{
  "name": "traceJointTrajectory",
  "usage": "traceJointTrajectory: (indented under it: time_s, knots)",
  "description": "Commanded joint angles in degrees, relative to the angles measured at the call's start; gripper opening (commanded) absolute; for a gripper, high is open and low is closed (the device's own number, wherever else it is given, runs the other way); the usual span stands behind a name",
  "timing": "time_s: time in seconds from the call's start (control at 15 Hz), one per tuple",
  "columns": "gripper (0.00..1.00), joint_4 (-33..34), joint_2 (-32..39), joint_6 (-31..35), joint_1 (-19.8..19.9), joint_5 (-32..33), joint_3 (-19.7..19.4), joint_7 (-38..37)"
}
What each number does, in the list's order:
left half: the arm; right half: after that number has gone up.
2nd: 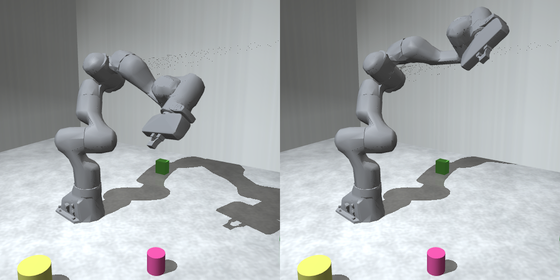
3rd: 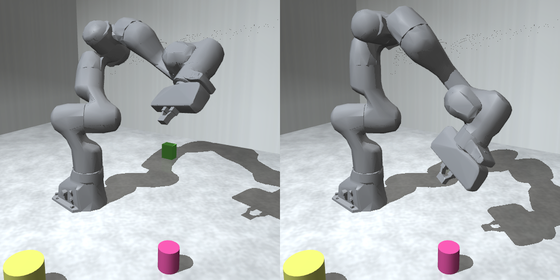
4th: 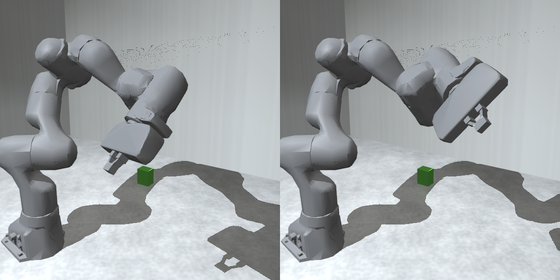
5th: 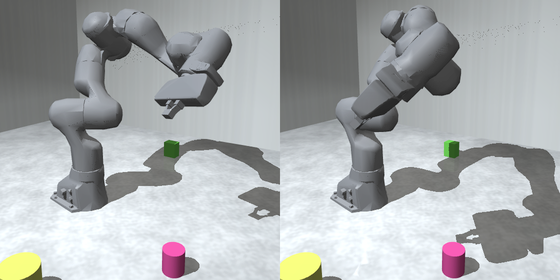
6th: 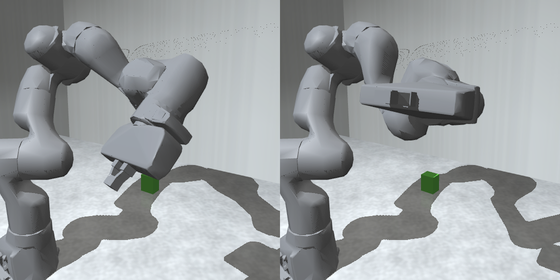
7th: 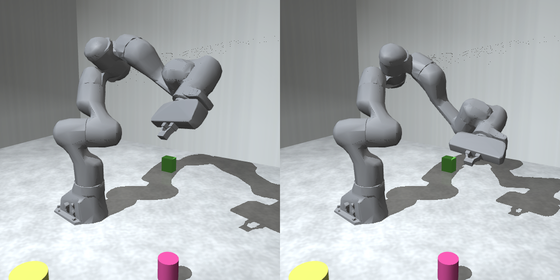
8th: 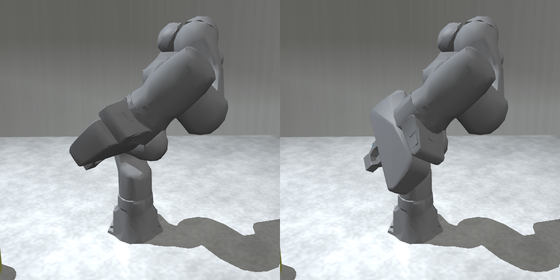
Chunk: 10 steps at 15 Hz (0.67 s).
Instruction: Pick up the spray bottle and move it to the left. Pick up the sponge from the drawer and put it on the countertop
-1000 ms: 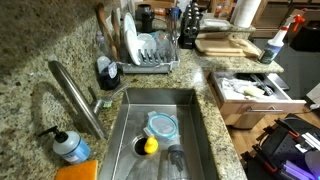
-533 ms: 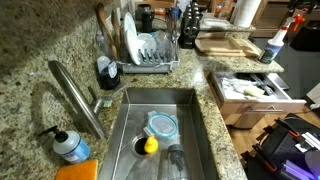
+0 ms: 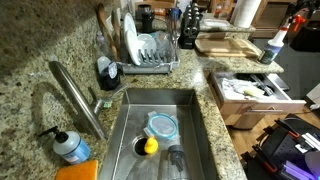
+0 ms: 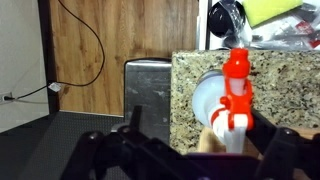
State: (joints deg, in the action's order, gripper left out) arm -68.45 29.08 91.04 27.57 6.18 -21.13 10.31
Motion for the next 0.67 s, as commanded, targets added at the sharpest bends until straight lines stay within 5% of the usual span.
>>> traceJointTrajectory:
  time_s: [0.0,0.2,0.27,0.6]
  knots:
    - [1.00,1.3,1.6,-1.7,0.2,-1.3,0.9,1.3]
    - [1.00,0.0,0.6,-0.2,-0.2,-0.5,0.8,0.2]
    - [0.77,0.0,0.8,-0.2,-0.2,-0.5,0.8,0.2]
    - [0.46,0.7,1.2,-0.5,-0.6,-0.4,0.8,-0.7]
